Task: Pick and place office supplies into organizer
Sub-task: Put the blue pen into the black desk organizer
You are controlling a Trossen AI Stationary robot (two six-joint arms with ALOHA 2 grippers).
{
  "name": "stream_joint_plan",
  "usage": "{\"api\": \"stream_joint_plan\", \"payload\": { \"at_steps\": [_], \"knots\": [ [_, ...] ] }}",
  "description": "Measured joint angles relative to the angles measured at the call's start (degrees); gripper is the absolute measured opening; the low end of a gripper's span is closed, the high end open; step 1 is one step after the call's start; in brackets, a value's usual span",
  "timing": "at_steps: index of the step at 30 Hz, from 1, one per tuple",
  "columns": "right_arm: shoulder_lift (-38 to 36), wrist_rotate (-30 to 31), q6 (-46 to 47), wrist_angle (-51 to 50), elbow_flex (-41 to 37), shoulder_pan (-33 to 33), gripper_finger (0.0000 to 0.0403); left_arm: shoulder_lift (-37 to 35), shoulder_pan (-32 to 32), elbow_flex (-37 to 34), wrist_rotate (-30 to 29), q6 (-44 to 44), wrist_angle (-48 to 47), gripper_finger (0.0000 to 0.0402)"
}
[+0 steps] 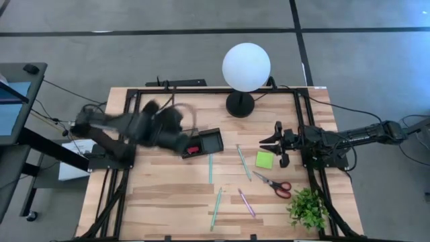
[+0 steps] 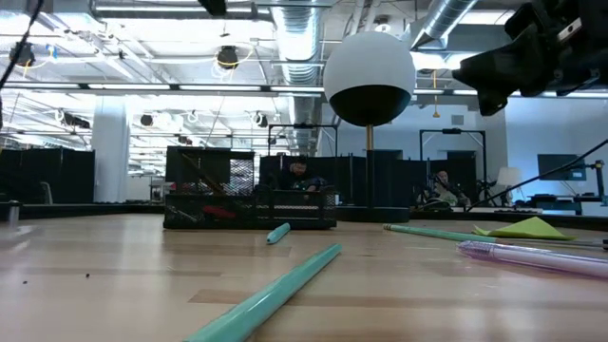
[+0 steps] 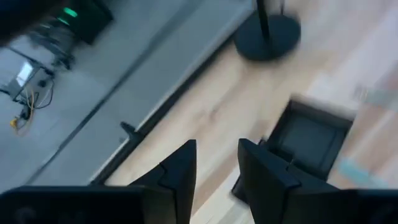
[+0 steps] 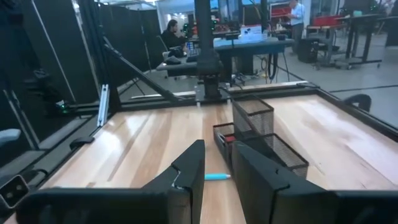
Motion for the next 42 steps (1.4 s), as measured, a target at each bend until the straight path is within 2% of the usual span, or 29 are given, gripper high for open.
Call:
{"api": "stream_joint_plan", "payload": {
  "at_steps": [3,6,8,10,13,17,26,30,33,36,42],
  "knots": [
    [-0.02,0.07,-1.19,0.05,0.00,-0.54,0.0077,-3.33,-9.31,-11.01,-6.21,-18.16,4.77,0.0114],
    [-0.02,0.11,-1.30,0.04,0.00,-0.72,0.0077,-3.71,-16.98,-22.00,-9.74,-28.26,20.09,0.0114],
    [-0.02,0.11,-1.33,0.06,0.00,-0.70,0.0077,-2.77,-19.95,-27.83,-10.46,-27.14,33.61,0.0114],
    [0.00,0.11,-1.31,0.08,0.00,-0.72,0.0077,-1.13,-21.19,-32.12,-7.30,-21.66,46.20,0.0114],
    [0.00,0.11,-1.31,0.19,0.00,-0.70,0.0077,3.01,-21.70,-36.79,-3.72,-14.50,59.96,0.0114],
    [0.00,0.11,-0.56,1.56,0.00,-0.70,0.0077,10.37,-20.83,-39.90,-3.19,-14.32,72.89,0.0114],
    [0.00,0.09,3.88,2.53,0.00,-0.55,0.0077,25.02,-17.55,-40.00,-3.46,-29.60,81.83,0.0114],
    [0.00,0.09,3.24,2.40,0.00,-0.55,0.0077,29.95,-16.41,-40.00,-3.31,-29.66,91.85,0.0114],
    [0.00,0.09,3.22,1.99,0.00,-0.55,0.0077,32.57,-15.57,-38.71,-4.27,-25.76,97.10,0.0114],
    [0.00,0.09,3.23,2.01,0.00,-0.55,0.0077,34.28,-14.55,-35.99,-3.75,-24.33,96.25,0.0114],
    [-0.02,0.09,3.21,2.01,0.00,-0.55,0.0077,34.35,-12.51,-32.28,2.65,-30.75,85.18,0.0114]
  ]
}}
